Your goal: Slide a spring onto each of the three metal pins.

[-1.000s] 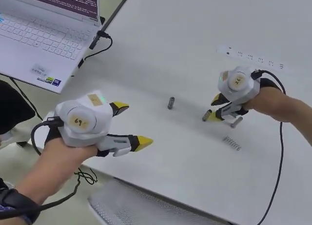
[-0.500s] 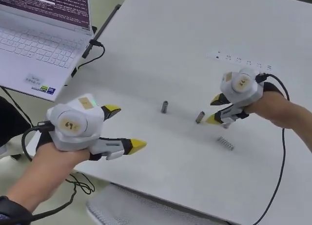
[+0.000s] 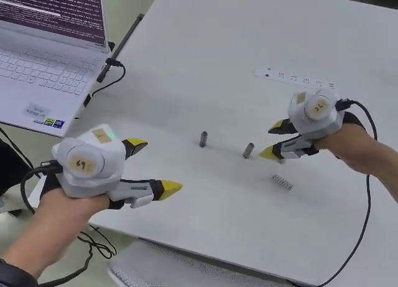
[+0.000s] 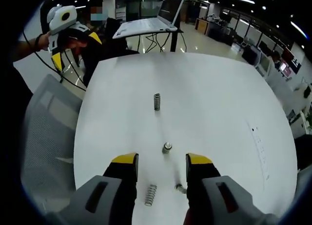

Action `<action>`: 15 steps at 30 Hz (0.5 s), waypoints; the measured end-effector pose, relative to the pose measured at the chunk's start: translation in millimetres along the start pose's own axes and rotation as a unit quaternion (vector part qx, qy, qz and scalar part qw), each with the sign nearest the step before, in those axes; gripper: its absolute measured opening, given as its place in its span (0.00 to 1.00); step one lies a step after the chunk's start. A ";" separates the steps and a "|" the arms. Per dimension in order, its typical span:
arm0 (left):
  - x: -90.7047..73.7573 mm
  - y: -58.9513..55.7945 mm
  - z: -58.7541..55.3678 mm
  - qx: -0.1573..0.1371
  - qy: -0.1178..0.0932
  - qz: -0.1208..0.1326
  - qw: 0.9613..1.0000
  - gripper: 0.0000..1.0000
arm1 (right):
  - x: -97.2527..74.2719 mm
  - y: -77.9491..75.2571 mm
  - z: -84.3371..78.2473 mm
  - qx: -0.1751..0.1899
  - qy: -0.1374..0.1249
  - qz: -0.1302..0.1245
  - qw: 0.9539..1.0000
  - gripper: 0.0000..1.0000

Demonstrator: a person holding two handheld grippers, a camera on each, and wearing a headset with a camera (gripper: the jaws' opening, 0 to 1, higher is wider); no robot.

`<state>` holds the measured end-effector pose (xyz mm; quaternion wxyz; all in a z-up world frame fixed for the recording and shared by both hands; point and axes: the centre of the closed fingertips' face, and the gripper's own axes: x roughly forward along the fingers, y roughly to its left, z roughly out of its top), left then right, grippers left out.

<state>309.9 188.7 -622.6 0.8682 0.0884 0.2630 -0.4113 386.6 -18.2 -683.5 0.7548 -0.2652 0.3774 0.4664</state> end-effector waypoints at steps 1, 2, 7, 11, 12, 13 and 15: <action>-0.3 -0.9 1.1 0.000 -0.001 0.000 1.000 0.63 | -2.1 0.4 -0.9 0.006 -0.004 -0.003 1.000 0.38; -0.3 -1.0 1.4 0.000 -0.001 0.000 1.000 0.63 | -3.3 0.8 -1.7 0.010 -0.006 -0.003 1.000 0.38; -0.4 -4.2 4.8 0.003 -0.001 -0.002 1.000 0.63 | -13.5 1.6 -6.5 0.028 -0.021 -0.014 0.999 0.39; 0.0 -5.3 6.3 0.003 -0.001 -0.002 1.000 0.64 | -23.0 0.7 -7.5 0.048 -0.040 -0.025 0.998 0.40; 0.1 -5.9 6.8 0.002 -0.002 -0.002 1.000 0.64 | -26.3 0.8 -7.0 0.055 -0.048 -0.029 0.997 0.40; 0.3 -6.3 6.8 0.002 -0.002 -0.002 1.000 0.64 | -28.7 1.4 -6.5 0.063 -0.055 -0.031 0.996 0.41; 1.4 -7.5 5.9 0.002 -0.001 -0.004 1.000 0.64 | -33.2 3.9 -5.0 0.076 -0.071 -0.033 0.994 0.42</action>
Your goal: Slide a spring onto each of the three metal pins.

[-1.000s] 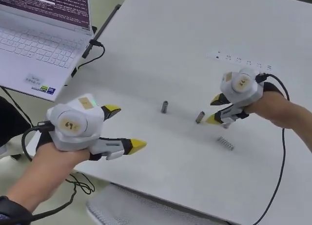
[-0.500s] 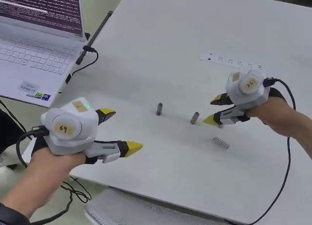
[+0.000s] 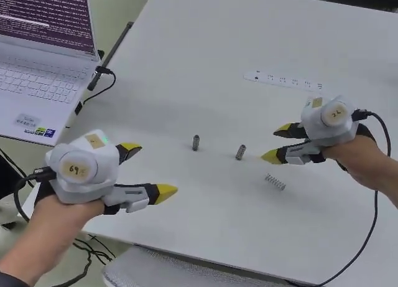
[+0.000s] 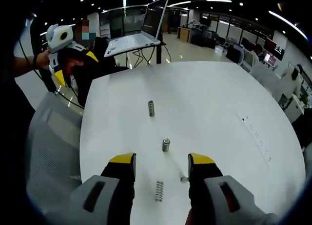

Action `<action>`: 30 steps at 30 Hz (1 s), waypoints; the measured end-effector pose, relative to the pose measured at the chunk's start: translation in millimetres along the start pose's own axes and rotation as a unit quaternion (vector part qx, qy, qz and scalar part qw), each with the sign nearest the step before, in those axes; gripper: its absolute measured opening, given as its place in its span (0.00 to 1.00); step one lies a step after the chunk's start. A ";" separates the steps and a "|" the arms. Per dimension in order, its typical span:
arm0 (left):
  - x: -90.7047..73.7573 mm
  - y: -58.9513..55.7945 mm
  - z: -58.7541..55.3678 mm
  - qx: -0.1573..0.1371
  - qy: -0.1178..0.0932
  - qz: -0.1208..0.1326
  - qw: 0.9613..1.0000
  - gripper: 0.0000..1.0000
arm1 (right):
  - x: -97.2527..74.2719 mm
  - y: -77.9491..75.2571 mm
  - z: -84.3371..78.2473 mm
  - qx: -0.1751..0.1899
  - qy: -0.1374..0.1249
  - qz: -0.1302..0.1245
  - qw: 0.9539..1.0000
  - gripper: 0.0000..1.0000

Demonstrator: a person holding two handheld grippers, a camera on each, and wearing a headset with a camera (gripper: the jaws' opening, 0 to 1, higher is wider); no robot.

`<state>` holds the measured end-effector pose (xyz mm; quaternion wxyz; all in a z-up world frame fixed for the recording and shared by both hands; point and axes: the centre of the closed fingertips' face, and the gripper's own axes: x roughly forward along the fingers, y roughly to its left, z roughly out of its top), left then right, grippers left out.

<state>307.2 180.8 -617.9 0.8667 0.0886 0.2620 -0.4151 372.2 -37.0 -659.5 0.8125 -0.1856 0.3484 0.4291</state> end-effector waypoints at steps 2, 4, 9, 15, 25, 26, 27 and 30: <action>1.3 -1.5 -0.8 0.000 0.002 -0.002 1.000 0.65 | -3.7 2.3 -1.6 0.007 -0.006 -0.001 1.000 0.42; 3.1 -4.0 -1.1 0.002 0.003 -0.005 1.000 0.65 | -6.0 4.2 -5.5 0.008 -0.007 -0.004 1.000 0.44; 7.1 -7.5 -3.0 0.007 0.007 -0.011 1.000 0.65 | -14.3 9.7 -9.6 0.032 -0.027 -0.013 0.999 0.46; 9.9 -11.2 -0.2 0.010 0.009 -0.018 1.000 0.65 | -23.5 14.3 -24.5 0.062 -0.035 -0.025 0.997 0.52; 15.9 -13.7 1.6 0.015 0.012 -0.025 0.999 0.65 | -47.4 14.7 -34.5 0.122 -0.078 -0.055 0.988 0.60; 16.7 -14.6 1.7 0.015 0.013 -0.026 0.999 0.65 | -51.2 15.6 -33.5 0.128 -0.086 -0.058 0.986 0.60; 17.2 -14.9 1.7 0.015 0.013 -0.027 0.999 0.65 | -54.1 15.7 -32.2 0.131 -0.093 -0.063 0.985 0.60; 18.8 -15.0 1.5 0.014 0.013 -0.027 0.999 0.65 | -62.2 18.3 -31.3 0.140 -0.106 -0.068 0.982 0.60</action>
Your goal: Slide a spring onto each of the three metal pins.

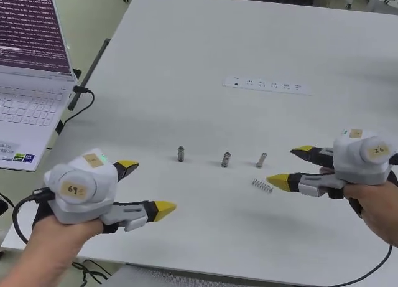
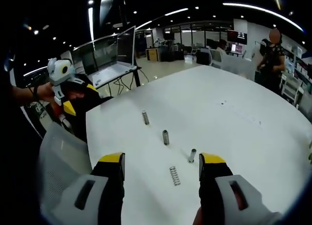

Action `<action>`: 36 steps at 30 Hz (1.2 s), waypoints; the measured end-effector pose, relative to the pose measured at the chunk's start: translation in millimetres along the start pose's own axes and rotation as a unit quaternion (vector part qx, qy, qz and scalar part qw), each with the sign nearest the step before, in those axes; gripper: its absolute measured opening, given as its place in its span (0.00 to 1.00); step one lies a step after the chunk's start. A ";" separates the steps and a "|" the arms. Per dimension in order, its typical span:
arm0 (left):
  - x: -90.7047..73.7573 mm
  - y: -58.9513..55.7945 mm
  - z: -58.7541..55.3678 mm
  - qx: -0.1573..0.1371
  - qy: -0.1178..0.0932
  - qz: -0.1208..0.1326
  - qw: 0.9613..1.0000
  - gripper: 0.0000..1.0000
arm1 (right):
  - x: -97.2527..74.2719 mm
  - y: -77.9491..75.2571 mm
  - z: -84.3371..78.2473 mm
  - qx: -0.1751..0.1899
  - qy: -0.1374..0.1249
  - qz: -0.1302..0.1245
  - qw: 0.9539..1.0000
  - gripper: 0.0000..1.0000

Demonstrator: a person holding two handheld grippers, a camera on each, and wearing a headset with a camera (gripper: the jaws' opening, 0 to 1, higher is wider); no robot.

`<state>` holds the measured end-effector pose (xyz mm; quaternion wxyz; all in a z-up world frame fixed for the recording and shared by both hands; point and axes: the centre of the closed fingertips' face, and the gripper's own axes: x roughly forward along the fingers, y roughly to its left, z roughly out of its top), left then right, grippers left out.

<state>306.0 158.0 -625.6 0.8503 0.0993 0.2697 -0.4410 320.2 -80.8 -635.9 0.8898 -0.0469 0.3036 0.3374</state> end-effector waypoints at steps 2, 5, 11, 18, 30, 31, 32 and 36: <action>0.9 0.1 0.5 -0.002 -0.001 0.000 1.000 0.65 | -4.9 1.7 0.3 0.004 -0.005 -0.004 1.000 0.61; 2.5 -1.3 1.1 -0.002 -0.001 0.000 1.000 0.65 | -11.0 4.3 -0.7 0.009 -0.011 -0.009 1.000 0.62; 4.7 -3.9 2.7 -0.002 -0.001 -0.003 1.000 0.65 | -22.1 3.9 -6.6 0.028 -0.022 -0.021 0.999 0.65; 8.4 -0.5 3.7 -0.004 -0.001 -0.003 1.000 0.65 | -32.7 8.2 -15.3 0.035 -0.023 -0.028 0.999 0.67; 16.1 1.1 10.1 -0.014 -0.006 0.004 1.000 0.65 | -45.6 11.2 -30.6 0.057 -0.021 -0.039 0.997 0.71; 16.7 0.5 10.4 -0.013 -0.006 0.004 1.000 0.65 | -46.9 11.6 -31.5 0.059 -0.022 -0.039 0.997 0.71; 17.7 -0.3 10.7 -0.013 -0.006 0.003 1.000 0.65 | -47.4 11.8 -31.7 0.059 -0.022 -0.039 0.997 0.71; 21.8 -2.9 11.4 -0.013 -0.004 0.001 1.000 0.65 | -51.2 13.7 -35.3 0.068 -0.024 -0.038 0.997 0.73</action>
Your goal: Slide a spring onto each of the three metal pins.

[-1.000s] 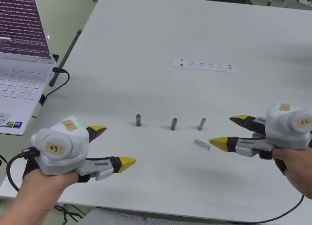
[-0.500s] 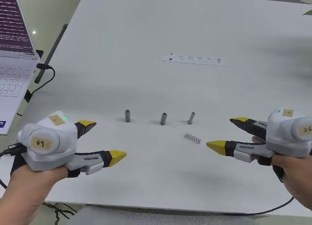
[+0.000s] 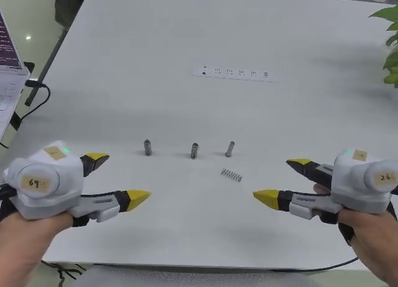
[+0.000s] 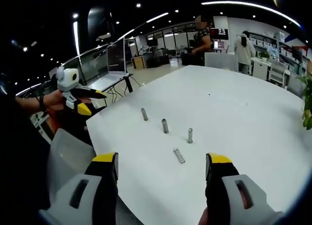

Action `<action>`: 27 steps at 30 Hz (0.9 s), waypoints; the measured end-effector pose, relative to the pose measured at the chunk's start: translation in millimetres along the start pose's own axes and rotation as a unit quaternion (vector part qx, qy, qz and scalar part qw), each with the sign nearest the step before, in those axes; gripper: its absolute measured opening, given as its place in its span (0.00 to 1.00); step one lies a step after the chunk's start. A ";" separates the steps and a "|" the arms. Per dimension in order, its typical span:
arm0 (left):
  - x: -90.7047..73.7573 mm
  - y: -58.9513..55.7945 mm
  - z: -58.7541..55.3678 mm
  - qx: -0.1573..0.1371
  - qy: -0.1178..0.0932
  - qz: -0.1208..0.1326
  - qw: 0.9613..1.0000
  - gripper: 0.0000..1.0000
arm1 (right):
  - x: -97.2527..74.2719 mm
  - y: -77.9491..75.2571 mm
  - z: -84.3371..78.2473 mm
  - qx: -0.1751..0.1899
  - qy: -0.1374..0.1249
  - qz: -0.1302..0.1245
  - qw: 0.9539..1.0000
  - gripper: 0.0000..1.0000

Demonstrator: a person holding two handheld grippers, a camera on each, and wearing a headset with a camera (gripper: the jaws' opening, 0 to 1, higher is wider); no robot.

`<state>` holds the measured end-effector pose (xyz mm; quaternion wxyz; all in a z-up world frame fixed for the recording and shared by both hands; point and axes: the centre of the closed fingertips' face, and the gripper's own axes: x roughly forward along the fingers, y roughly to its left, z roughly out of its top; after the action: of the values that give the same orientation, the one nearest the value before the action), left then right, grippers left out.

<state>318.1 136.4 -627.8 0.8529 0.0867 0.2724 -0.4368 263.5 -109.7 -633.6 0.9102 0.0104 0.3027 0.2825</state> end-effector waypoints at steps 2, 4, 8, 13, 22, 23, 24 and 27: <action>3.1 -1.6 0.4 0.002 0.002 -0.001 1.000 0.65 | -1.1 0.7 -3.9 -0.001 0.004 0.001 1.000 0.73; 4.8 -3.0 2.2 0.002 0.002 -0.002 1.000 0.65 | -2.9 2.0 -6.7 0.000 0.005 0.001 1.000 0.73; 9.9 -7.7 7.9 0.006 0.001 -0.006 1.000 0.65 | -7.1 0.9 -10.5 0.006 0.001 -0.003 1.000 0.73; 14.7 -12.6 10.8 0.013 0.002 -0.013 1.000 0.65 | -8.3 0.2 -13.2 0.006 0.005 -0.003 1.000 0.74; 23.3 -20.8 15.6 0.025 0.005 -0.028 0.999 0.65 | -10.8 -2.4 -11.5 0.008 0.000 -0.005 1.000 0.74; 24.3 -22.3 16.7 0.027 0.005 -0.031 0.999 0.65 | -10.4 -1.6 -10.9 0.008 -0.001 -0.003 1.000 0.74; 24.7 -22.8 17.1 0.028 0.005 -0.032 0.999 0.65 | -10.4 -1.2 -10.8 0.009 -0.001 -0.003 1.000 0.74; 29.2 -27.7 18.0 0.037 0.009 -0.042 0.998 0.65 | -9.2 1.3 -9.8 0.007 -0.001 0.000 1.000 0.73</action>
<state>316.9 92.4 -626.0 0.8278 0.1103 0.2668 -0.4810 251.4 -114.9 -636.3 0.9104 0.0177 0.3036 0.2806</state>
